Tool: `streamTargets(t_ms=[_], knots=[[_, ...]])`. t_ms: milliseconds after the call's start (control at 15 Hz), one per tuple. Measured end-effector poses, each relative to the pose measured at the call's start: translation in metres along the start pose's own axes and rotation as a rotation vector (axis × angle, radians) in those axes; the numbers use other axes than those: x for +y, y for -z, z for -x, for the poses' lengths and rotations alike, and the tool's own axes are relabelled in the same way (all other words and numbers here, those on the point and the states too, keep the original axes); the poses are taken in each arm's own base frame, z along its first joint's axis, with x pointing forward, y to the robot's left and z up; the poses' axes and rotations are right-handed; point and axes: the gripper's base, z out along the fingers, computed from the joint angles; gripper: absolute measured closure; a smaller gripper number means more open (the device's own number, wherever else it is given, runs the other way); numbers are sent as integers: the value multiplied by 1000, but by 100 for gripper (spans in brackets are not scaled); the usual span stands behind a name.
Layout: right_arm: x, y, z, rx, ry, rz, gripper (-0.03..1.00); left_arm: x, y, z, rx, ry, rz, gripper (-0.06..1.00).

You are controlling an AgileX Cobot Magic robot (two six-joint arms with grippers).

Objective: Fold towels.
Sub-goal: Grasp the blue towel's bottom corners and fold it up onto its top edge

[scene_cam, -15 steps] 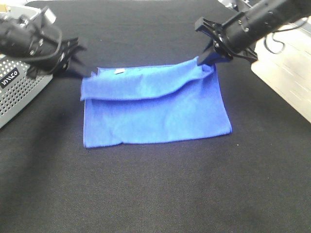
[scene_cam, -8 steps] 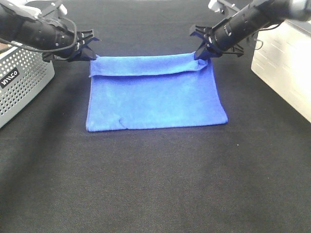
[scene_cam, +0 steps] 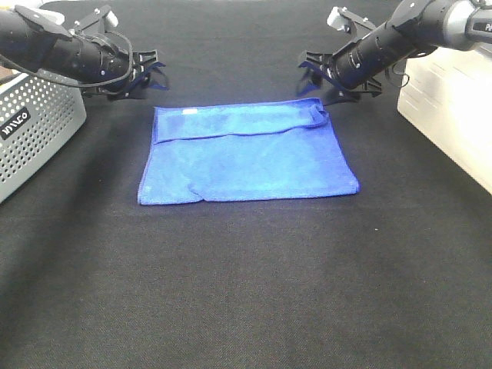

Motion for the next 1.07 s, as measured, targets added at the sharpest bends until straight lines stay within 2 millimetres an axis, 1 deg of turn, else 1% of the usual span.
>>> streamTargets(t_ms=[67,133,267,400,600,667,733,800,933,1000,1067], knots=[[2,2,0,17,5,7,18,-1,1,0,12,-2,-12,29],[3,4,-2,55,20,12,15,-3,2,-1,29,-10,-23,27],[7,12,-6,137,49,14,13,-8,5,-5,95,-42,-64,27],[11,24,-12,245,65,17,13,-13,8,-17,232,-9,-120,29],[18,39,-16,334,63,25,13,-11,12,-30,385,70,-78,34],[18,39,-16,334,63,25,13,-11,12,-30,385,70,-78,34],[15,51,-29,373,23,21,13,-14,24,-34,415,72,-47,36],[15,51,-29,373,23,21,13,-14,24,-34,415,72,-47,36],[-1,62,-45,385,-43,15,13,-23,44,-36,372,72,-15,37],[-9,71,-53,381,-70,17,13,-24,55,-41,354,83,10,37],[-18,81,-61,368,-89,13,13,-22,64,-51,349,97,38,37]])
